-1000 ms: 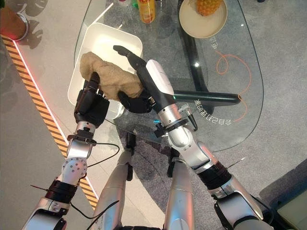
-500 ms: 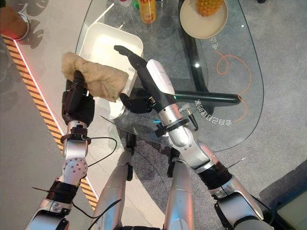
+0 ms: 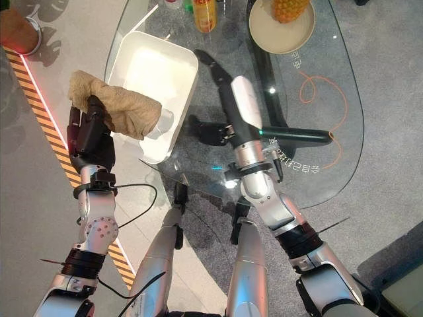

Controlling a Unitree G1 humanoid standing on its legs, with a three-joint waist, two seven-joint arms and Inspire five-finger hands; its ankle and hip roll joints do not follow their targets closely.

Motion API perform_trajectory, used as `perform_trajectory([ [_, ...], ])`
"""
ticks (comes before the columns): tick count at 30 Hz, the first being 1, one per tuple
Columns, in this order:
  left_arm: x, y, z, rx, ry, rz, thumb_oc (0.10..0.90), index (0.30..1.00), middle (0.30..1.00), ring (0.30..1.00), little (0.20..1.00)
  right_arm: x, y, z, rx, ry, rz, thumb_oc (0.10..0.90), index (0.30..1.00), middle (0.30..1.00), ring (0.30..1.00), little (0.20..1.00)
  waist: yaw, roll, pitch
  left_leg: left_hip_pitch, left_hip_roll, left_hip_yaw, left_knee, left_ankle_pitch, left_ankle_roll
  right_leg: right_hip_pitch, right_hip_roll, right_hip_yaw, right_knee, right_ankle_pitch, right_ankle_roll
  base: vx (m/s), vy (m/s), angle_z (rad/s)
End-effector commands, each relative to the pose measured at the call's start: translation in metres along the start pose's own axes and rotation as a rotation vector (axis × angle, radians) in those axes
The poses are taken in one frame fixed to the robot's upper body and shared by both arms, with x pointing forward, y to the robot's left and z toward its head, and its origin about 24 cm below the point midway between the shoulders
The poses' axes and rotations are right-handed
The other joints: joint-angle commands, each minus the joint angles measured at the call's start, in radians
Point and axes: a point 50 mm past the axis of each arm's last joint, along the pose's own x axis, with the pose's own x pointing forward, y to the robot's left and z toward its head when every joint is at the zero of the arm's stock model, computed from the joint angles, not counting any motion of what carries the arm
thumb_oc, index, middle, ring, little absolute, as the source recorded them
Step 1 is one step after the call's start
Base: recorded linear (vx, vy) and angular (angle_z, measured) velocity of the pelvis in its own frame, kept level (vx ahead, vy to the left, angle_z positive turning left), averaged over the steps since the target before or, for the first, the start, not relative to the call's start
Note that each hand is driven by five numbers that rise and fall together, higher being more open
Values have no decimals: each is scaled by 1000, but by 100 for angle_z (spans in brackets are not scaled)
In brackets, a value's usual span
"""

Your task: Wipe the table with a cloth and put it in the basket.

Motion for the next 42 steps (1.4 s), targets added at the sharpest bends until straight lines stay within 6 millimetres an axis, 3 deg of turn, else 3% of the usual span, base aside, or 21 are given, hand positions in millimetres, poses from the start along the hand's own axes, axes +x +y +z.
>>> perform_trajectory([
  [1,20,-52,77,-2,-432,-246,100,300,300,300,200,16,-30,34,35,-217,-251,800,900,900,900,900,-5,-37,-25,57,-48,62,101,-185,38,91,28,7,-208,105,21,0,0,0],
  [5,23,-53,83,48,-468,-232,100,300,300,300,200,13,-41,20,-24,-158,-361,800,900,900,900,900,-14,-36,-25,52,-41,69,95,-177,37,84,27,12,-215,117,23,-24,19,-4],
  [11,31,-52,91,206,-527,-203,100,300,300,300,200,-1,-66,-27,-83,55,-558,800,900,900,900,900,-31,-36,-25,67,-32,81,88,-187,33,89,30,26,-218,110,28,-11,16,-4],
  [17,42,-47,100,271,-554,-185,100,300,300,300,200,-12,-86,-57,-134,193,-666,800,900,900,900,900,-37,-31,-25,63,-25,90,82,-180,31,82,30,30,-226,121,29,-21,18,-12],
  [21,53,-46,110,363,-575,-159,100,300,300,300,200,-31,-103,-91,-195,362,-744,800,900,900,900,900,-41,-29,-25,62,-18,99,84,-183,27,81,29,31,-230,121,30,-28,19,-7],
  [25,63,-48,114,447,-586,-138,100,300,300,300,200,-44,-108,-110,-259,466,-745,800,900,900,900,900,-47,-30,-25,58,-11,107,82,-182,24,78,31,33,-236,123,30,-12,11,-4],
  [31,81,-46,123,564,-580,-81,100,300,300,300,200,-83,-120,-145,-298,688,-784,800,900,900,900,900,-54,-28,-25,44,-2,117,87,-184,20,68,31,34,-236,120,28,-11,4,-1],
  [42,115,-46,131,818,-504,17,100,300,300,300,200,-133,-128,-183,-355,1005,-689,800,900,900,900,900,-65,-19,-25,23,9,129,95,-179,21,46,36,41,-237,124,26,-7,7,-5],
])
